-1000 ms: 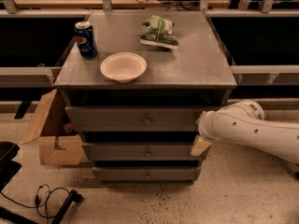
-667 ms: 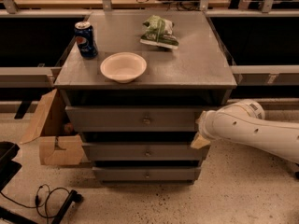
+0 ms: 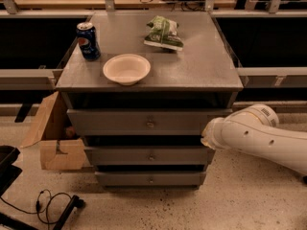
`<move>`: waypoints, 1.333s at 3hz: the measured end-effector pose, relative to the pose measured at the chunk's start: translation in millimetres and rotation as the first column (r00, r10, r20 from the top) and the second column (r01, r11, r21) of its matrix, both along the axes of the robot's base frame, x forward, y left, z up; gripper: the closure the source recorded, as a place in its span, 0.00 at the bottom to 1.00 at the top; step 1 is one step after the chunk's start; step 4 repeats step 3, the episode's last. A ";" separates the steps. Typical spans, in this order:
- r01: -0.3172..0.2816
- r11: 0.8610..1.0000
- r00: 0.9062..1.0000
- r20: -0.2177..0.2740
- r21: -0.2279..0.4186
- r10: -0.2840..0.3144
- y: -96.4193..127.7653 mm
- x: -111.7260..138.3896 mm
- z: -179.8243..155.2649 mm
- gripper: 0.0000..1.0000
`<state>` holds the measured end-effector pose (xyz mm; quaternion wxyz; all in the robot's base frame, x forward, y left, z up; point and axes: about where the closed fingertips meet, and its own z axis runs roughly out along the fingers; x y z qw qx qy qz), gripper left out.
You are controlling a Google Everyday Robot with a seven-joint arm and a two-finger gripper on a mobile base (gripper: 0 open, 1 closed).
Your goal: Close top drawer
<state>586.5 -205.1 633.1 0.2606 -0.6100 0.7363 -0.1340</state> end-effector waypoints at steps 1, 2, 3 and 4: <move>-0.083 0.988 0.997 -0.009 -0.131 0.082 6.7 -32.1 47.6 0.92; -0.140 0.953 0.990 -0.014 -0.268 0.141 9.8 -50.5 118.2 1.00; -0.125 0.921 0.989 0.026 -0.369 0.145 3.5 -16.3 200.3 1.00; -0.125 0.921 0.989 0.026 -0.369 0.145 3.5 -16.3 200.3 1.00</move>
Offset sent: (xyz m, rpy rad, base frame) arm -0.0687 -0.0557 0.3033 -0.6216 0.1982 0.0349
